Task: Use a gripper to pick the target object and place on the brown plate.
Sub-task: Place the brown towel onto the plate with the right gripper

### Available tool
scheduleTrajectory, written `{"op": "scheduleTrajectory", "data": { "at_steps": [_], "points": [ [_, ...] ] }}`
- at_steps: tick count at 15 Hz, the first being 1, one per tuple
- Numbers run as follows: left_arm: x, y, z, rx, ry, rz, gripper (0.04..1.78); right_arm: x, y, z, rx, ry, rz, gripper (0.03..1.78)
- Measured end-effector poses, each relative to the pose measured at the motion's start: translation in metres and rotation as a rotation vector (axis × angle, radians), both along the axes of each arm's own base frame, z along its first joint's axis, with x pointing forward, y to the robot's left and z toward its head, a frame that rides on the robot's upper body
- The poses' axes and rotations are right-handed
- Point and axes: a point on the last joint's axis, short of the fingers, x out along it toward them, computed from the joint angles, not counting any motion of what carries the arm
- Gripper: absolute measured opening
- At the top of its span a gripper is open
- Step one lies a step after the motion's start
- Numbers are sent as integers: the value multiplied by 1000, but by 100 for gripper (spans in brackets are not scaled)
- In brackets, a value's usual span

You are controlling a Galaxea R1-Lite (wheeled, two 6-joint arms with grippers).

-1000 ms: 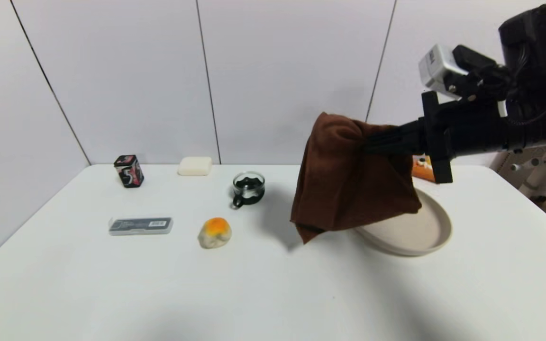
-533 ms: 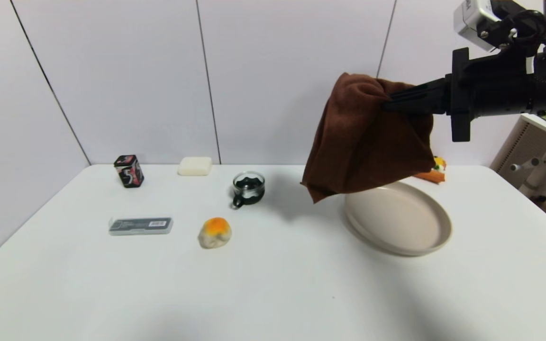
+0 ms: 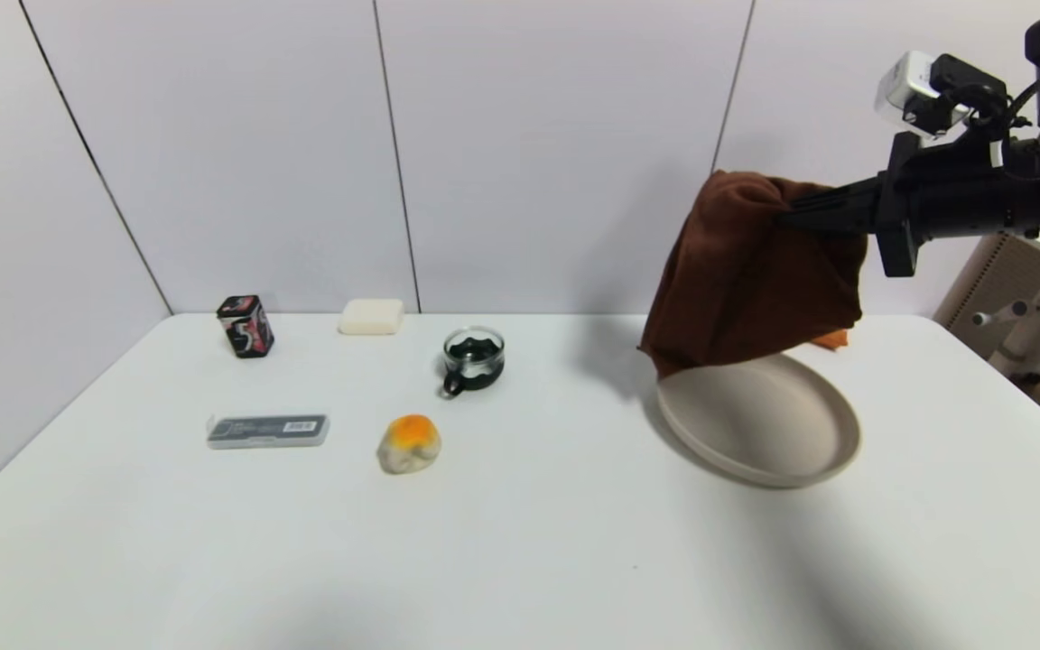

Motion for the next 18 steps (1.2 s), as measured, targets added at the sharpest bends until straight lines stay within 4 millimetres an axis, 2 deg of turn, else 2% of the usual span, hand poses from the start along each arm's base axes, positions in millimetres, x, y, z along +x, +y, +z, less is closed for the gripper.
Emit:
{"op": "scheduleTrajectory", "data": {
  "at_steps": [3,8,14,18],
  "points": [
    [0,0,0,0,0,0,169,6,-16,-10,-6,32,-47,7],
    [0,0,0,0,0,0,169,6,-24,-40,-46,100,-49,7],
    [0,0,0,0,0,0,169,4,-30,-103,-107,190,-23,7],
    [0,0,0,0,0,0,169,9,-28,-128,-126,253,2,7]
  ]
}}
